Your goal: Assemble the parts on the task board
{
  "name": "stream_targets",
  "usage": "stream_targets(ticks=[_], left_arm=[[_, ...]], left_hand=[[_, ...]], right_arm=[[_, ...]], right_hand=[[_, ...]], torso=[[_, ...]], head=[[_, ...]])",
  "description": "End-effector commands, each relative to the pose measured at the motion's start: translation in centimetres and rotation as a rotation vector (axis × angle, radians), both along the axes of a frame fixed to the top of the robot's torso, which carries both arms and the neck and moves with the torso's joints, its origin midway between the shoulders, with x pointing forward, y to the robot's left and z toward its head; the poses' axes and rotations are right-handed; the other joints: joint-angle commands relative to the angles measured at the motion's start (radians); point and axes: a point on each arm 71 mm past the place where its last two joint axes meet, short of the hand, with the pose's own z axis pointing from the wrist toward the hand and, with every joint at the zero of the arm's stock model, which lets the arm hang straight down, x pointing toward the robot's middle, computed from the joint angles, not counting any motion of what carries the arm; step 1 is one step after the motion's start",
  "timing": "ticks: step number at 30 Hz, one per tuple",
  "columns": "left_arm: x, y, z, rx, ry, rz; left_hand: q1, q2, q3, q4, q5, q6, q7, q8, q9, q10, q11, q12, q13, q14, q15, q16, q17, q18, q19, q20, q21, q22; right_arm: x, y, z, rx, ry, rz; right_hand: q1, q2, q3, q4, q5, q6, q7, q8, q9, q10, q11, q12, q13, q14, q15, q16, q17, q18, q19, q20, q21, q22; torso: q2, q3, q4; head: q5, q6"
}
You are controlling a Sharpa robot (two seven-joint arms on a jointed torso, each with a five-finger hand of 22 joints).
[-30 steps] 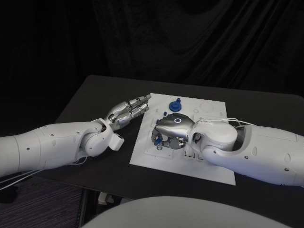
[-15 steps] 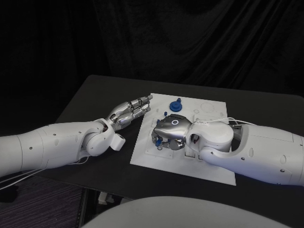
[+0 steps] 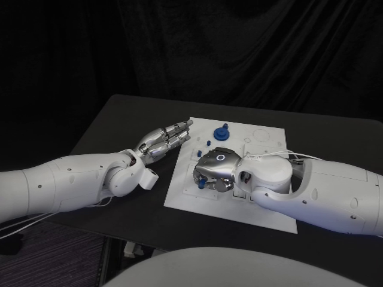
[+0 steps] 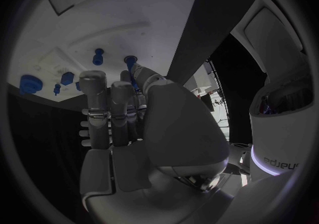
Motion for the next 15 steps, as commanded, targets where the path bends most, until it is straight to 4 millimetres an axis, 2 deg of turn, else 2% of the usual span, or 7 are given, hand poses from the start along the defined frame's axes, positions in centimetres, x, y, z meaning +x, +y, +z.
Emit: stream_targets(ticks=[1,8,11,15], left_arm=[[-0.1,-0.1,0.7,-0.074,-0.084,0.001],[-0.1,0.0,0.6,-0.071,-0.078,0.000],[-0.1,0.0,0.6,-0.071,-0.077,0.001],[-0.1,-0.1,0.5,-0.071,-0.075,-0.001]], left_hand=[[0.010,-0.003,0.005,0.001,0.004,-0.008,0.001,0.001,0.000,-0.006,0.001,0.000,0.000,-0.001,0.006,-0.004,-0.002,0.012,0.001,0.007,0.005,0.001],[0.010,-0.003,0.007,0.001,0.005,-0.010,0.001,0.001,0.000,-0.007,0.000,-0.001,0.000,-0.001,0.006,-0.004,-0.002,0.012,0.001,0.008,0.005,0.001],[0.010,-0.003,0.007,0.001,0.005,-0.010,0.001,0.001,0.000,-0.007,0.000,-0.001,0.000,-0.001,0.006,-0.004,-0.002,0.012,0.001,0.008,0.005,0.001],[0.011,-0.002,0.007,0.000,0.005,-0.010,0.002,0.000,-0.001,-0.007,0.000,-0.001,0.000,-0.001,0.006,-0.004,-0.002,0.013,0.001,0.008,0.005,0.001]], right_arm=[[0.1,-0.2,-0.2,-0.029,-0.003,-0.008],[0.1,-0.3,-0.5,-0.032,0.000,-0.012],[0.1,-0.3,-0.8,-0.025,0.003,-0.015],[0.0,-0.3,-1.3,-0.021,0.009,-0.019]], right_hand=[[-0.013,0.000,0.004,-0.001,0.002,-0.006,0.002,-0.001,0.151,-0.004,0.000,-0.004,-0.001,-0.002,0.008,-0.004,-0.003,-0.010,-0.003,0.001,-0.006,0.089],[-0.013,0.000,0.004,-0.001,0.001,-0.006,0.002,-0.002,0.152,-0.003,0.000,-0.005,-0.001,-0.004,0.008,-0.007,-0.006,-0.009,-0.004,0.001,-0.009,0.088],[-0.015,0.000,0.005,-0.001,-0.002,-0.007,0.002,-0.005,0.152,-0.002,0.000,-0.007,-0.002,-0.005,0.009,-0.007,-0.006,-0.009,-0.005,0.002,-0.010,0.088],[-0.016,-0.001,0.005,-0.001,-0.004,-0.008,0.002,-0.007,0.152,-0.002,0.000,-0.008,-0.002,-0.006,0.009,-0.009,-0.007,-0.009,-0.006,0.002,-0.010,0.088]], torso=[[0.001,-0.0001,0.0004],[0.000,-0.0002,-0.0003],[0.000,0.0002,0.0015],[0.000,-0.0001,0.0003]], head=[[0.000,0.000],[-0.002,0.000],[-0.003,0.000],[0.001,0.000]])
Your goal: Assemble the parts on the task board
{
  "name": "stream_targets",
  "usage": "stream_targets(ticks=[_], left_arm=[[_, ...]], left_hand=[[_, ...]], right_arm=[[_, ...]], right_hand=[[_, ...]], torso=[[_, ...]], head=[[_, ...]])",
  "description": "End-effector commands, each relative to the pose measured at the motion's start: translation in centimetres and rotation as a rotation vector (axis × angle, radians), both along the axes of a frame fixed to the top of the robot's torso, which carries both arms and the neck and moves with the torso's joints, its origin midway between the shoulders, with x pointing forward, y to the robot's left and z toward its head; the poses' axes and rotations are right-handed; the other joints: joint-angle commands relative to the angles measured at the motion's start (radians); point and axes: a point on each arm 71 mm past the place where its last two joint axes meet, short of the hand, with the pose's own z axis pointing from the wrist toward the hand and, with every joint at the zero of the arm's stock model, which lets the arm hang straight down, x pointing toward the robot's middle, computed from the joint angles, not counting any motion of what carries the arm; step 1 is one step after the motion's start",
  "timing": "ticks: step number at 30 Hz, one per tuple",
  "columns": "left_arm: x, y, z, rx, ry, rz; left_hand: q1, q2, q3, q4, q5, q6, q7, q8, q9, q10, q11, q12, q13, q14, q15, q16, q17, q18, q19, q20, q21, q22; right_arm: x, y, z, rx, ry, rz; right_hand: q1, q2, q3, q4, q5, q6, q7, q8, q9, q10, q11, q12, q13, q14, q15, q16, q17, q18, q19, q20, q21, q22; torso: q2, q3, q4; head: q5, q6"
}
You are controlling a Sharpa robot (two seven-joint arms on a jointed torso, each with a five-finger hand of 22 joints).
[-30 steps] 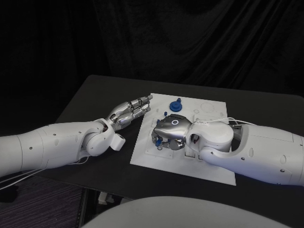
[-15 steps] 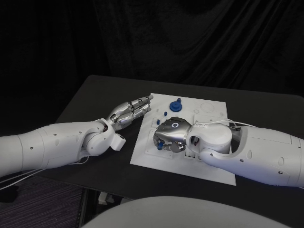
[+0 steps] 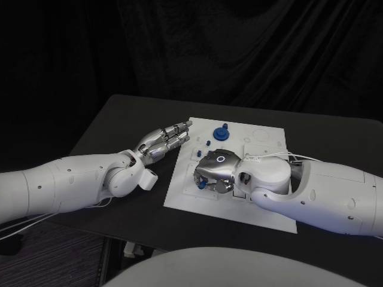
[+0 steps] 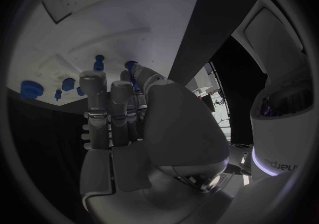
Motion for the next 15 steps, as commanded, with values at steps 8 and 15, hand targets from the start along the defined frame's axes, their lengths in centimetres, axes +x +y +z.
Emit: stream_targets(ticks=[8,15], left_arm=[[-0.1,-0.1,0.6,-0.070,-0.076,-0.001],[-0.1,-0.1,0.5,-0.070,-0.074,-0.002]], left_hand=[[0.011,-0.003,0.007,0.000,0.005,-0.007,-0.002,0.000,0.000,-0.007,0.000,-0.001,0.000,-0.001,0.006,-0.004,-0.002,0.013,0.001,0.008,0.005,0.001],[0.012,-0.002,0.009,0.000,0.005,-0.007,-0.002,0.000,0.000,-0.008,0.001,-0.002,0.000,-0.001,0.006,-0.004,-0.002,0.013,0.001,0.008,0.005,0.001]], right_arm=[[-0.4,-0.2,-1.7,-0.009,0.018,-0.012],[-0.5,-0.8,-2.1,0.006,0.020,-0.024]], right_hand=[[-0.047,-0.016,0.013,0.020,-0.054,-0.122,-0.004,-0.086,0.075,-0.050,0.017,-0.046,-0.012,-0.015,0.019,-0.018,-0.015,-0.007,-0.018,0.013,-0.028,0.082],[-0.086,-0.051,-0.055,0.056,-0.139,-0.373,-0.073,-0.171,-0.013,-0.305,0.064,-0.079,-0.009,-0.111,0.041,-0.106,-0.110,0.017,-0.096,0.038,-0.221,0.044]], torso=[[0.000,-0.0001,0.0001],[0.000,-0.0001,-0.0002]], head=[[0.004,0.000],[0.004,0.000]])
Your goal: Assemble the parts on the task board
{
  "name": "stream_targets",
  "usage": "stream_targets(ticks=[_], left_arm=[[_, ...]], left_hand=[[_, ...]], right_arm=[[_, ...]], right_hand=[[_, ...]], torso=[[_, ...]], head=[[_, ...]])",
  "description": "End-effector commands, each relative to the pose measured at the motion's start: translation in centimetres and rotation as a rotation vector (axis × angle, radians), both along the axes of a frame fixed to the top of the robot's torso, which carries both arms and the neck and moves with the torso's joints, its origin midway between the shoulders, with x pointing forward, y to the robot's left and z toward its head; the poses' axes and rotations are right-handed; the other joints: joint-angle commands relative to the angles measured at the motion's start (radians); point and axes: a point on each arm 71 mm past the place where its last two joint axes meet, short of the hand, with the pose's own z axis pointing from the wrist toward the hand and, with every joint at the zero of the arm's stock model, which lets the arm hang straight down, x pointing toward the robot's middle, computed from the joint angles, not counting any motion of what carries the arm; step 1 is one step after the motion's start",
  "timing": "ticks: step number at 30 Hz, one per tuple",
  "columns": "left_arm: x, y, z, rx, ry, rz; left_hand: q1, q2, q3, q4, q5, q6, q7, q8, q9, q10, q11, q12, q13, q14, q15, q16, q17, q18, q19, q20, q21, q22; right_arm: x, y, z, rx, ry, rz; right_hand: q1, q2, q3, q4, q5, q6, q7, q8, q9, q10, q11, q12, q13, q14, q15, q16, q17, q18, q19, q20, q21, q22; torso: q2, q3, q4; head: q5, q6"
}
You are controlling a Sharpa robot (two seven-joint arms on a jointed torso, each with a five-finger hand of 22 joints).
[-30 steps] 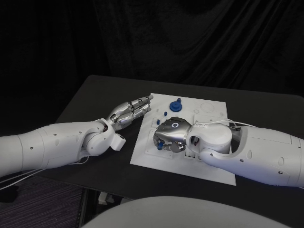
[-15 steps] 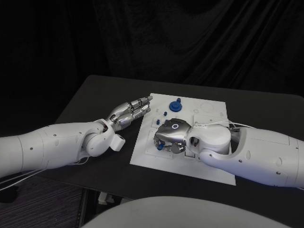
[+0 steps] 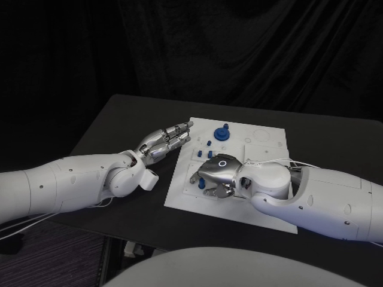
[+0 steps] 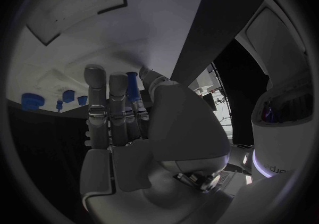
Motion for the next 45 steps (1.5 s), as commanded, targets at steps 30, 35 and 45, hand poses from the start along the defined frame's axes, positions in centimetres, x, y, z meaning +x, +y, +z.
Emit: stream_targets(ticks=[30,35,45], left_arm=[[-0.3,0.8,0.5,-0.054,-0.074,0.021],[-0.3,0.8,0.5,-0.053,-0.075,0.023],[-0.3,0.9,0.4,-0.054,-0.068,0.020]], left_hand=[[0.013,-0.002,0.010,0.001,0.005,-0.005,-0.001,0.001,0.000,-0.008,0.000,-0.001,0.000,-0.001,0.006,-0.004,-0.001,0.013,0.001,0.009,0.005,0.001],[0.013,-0.002,0.010,0.001,0.005,-0.005,-0.002,0.001,0.000,-0.008,0.001,0.000,0.000,-0.001,0.006,-0.004,-0.001,0.014,0.001,0.009,0.005,0.001],[0.014,-0.006,0.016,0.002,0.005,-0.014,0.006,-0.001,-0.001,-0.006,0.008,0.002,0.001,-0.001,0.007,-0.004,-0.001,0.017,0.002,0.012,0.005,0.001]], right_arm=[[3.7,-14.8,11.2,0.311,-0.025,-0.375],[4.1,-18.1,9.4,0.258,0.157,-0.559],[2.5,-22.0,5.7,0.022,0.372,-0.847]], right_hand=[[0.066,0.020,-0.033,0.110,0.054,0.305,0.030,0.152,-0.015,0.210,-0.113,0.654,0.316,0.072,-0.072,0.104,0.059,-0.006,0.076,-0.058,0.153,0.087],[-0.069,0.060,-0.051,0.118,0.064,0.333,0.014,0.180,0.019,0.464,-0.118,1.042,0.872,0.206,-0.083,0.348,0.362,-0.048,0.156,-0.070,0.445,0.144],[-0.521,0.125,-0.187,0.123,0.103,0.311,-0.006,0.294,0.118,0.758,-0.136,1.285,1.384,0.259,-0.098,0.490,0.551,-0.087,0.208,-0.091,0.737,0.195]], torso=[[0.000,0.0002,0.0003],[0.001,-0.0002,0.0008],[0.001,0.0000,-0.0001]], head=[[-0.055,0.000],[-0.077,0.000],[-0.145,0.000]])
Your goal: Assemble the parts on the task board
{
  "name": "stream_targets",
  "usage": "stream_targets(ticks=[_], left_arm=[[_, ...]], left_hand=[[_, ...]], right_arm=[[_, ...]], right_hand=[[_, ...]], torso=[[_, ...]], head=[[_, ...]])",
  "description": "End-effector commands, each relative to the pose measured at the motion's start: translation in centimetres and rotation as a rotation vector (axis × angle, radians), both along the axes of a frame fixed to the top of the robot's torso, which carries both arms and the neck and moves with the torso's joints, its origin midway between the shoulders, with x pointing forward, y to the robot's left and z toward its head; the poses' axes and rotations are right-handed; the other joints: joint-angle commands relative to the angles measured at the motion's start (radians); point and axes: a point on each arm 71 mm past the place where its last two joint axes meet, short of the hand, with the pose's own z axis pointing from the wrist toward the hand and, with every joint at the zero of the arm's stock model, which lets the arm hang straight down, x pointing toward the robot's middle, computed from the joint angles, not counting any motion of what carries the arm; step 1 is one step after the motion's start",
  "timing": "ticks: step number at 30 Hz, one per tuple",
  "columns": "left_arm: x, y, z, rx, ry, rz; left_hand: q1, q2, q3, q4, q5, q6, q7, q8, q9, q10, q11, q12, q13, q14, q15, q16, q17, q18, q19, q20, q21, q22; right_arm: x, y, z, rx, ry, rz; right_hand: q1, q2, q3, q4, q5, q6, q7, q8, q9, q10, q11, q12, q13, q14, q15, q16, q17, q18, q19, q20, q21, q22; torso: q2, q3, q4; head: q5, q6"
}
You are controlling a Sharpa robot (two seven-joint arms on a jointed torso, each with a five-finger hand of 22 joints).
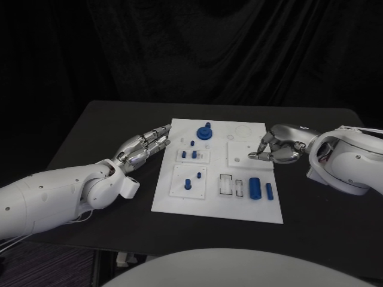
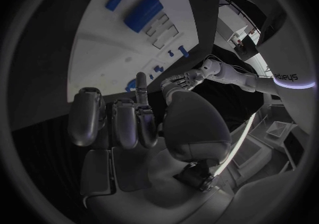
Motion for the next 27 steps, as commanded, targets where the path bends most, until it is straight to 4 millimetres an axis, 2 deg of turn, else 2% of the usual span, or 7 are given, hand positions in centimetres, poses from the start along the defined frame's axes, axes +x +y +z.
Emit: stream_targets(ticks=[1,2,4,6,10,20,27], left_arm=[[-0.1,-0.1,0.7,-0.062,-0.076,0.005],[-0.1,-0.1,0.6,-0.063,-0.076,0.004],[-0.1,-0.2,0.6,-0.063,-0.074,0.002],[-0.1,-0.3,0.6,-0.063,-0.071,0.000],[-0.2,-0.4,0.6,-0.065,-0.065,-0.006],[-0.2,-0.8,0.6,-0.069,-0.059,-0.015],[-0.2,-0.8,0.5,-0.068,-0.055,-0.017]], left_hand=[[0.010,-0.002,0.007,-0.001,0.005,-0.006,-0.001,-0.001,-0.001,-0.003,0.004,0.002,0.001,0.000,0.007,-0.004,-0.001,0.017,0.002,0.005,0.005,0.001],[0.010,-0.002,0.007,-0.001,0.005,-0.006,-0.001,-0.001,-0.001,-0.003,0.004,0.002,0.001,0.000,0.007,-0.004,-0.001,0.017,0.002,0.005,0.005,0.001],[0.010,-0.002,0.008,-0.001,0.005,-0.004,0.000,-0.001,0.000,-0.003,0.004,0.003,0.001,0.000,0.007,-0.004,-0.001,0.017,0.002,0.005,0.005,0.002],[0.010,-0.002,0.008,-0.001,0.005,-0.003,0.002,0.000,0.000,-0.002,0.004,0.003,0.001,0.000,0.007,-0.004,-0.001,0.017,0.002,0.006,0.005,0.002],[0.010,-0.002,0.010,0.000,0.005,0.000,0.011,0.001,0.000,-0.002,0.001,0.003,0.001,0.000,0.006,-0.004,-0.001,0.018,0.002,0.006,0.005,0.002],[0.010,-0.002,0.010,0.000,0.006,0.001,0.012,0.001,0.001,-0.002,0.001,0.003,0.001,0.000,0.006,-0.004,-0.001,0.018,0.002,0.006,0.005,0.002],[0.011,-0.002,0.011,-0.001,0.006,0.002,0.017,0.002,0.001,-0.002,0.000,0.003,0.001,0.000,0.006,-0.004,-0.001,0.019,0.002,0.007,0.005,0.002]], right_arm=[[-0.9,-1.2,-1.7,-0.137,0.193,-0.128],[-1.1,-1.4,-2.0,-0.161,0.202,-0.141],[-1.5,-1.7,-2.3,-0.196,0.218,-0.162],[-1.8,-2.0,-2.6,-0.224,0.232,-0.183],[-2.4,-2.5,-3.2,-0.259,0.254,-0.214],[-3.6,-2.2,-4.4,-0.232,0.273,-0.244],[-3.8,-1.8,-4.9,-0.196,0.271,-0.244]], right_hand=[[-0.128,0.019,-0.074,-0.007,0.041,-0.038,-0.002,0.057,0.056,0.106,-0.011,0.004,0.263,0.061,-0.009,0.003,0.051,-0.018,0.060,-0.012,0.028,0.195],[-0.131,0.013,-0.087,-0.001,0.036,-0.046,-0.005,0.069,0.067,0.106,-0.007,0.004,0.263,0.061,-0.010,0.006,0.055,-0.019,0.061,-0.013,0.038,0.197],[-0.144,0.034,-0.141,0.000,0.038,-0.086,-0.011,0.149,0.147,0.106,-0.015,0.004,0.263,0.063,-0.017,0.007,0.056,-0.022,0.060,-0.014,0.062,0.200],[-0.148,0.041,-0.157,-0.002,0.045,-0.099,-0.015,0.169,0.169,0.106,-0.012,0.004,0.263,0.063,-0.016,0.006,0.056,-0.022,0.060,-0.017,0.072,0.202],[-0.154,0.075,-0.194,0.001,0.064,-0.123,-0.017,0.219,0.221,0.106,-0.015,0.004,0.263,0.074,-0.022,0.037,0.089,-0.038,0.073,-0.021,0.164,0.222],[-0.149,0.097,-0.219,0.001,0.079,-0.144,-0.013,0.223,0.231,0.106,-0.012,0.004,0.263,0.076,-0.024,0.047,0.095,-0.036,0.068,-0.023,0.161,0.219],[-0.145,0.100,-0.224,-0.001,0.078,-0.143,-0.013,0.222,0.230,0.106,-0.011,0.004,0.263,0.076,-0.024,0.045,0.091,-0.035,0.067,-0.023,0.159,0.218]], torso=[[0.000,-0.0002,-0.0005],[0.000,-0.0006,-0.0002],[0.000,-0.0005,0.0003],[0.000,-0.0007,-0.0002],[0.000,-0.0003,-0.0005],[0.000,0.0010,-0.0011],[0.000,0.0010,-0.0011]], head=[[-0.026,0.000],[-0.034,0.000],[-0.046,0.000],[-0.054,0.000],[-0.065,0.000],[-0.091,0.000],[-0.096,0.000]])
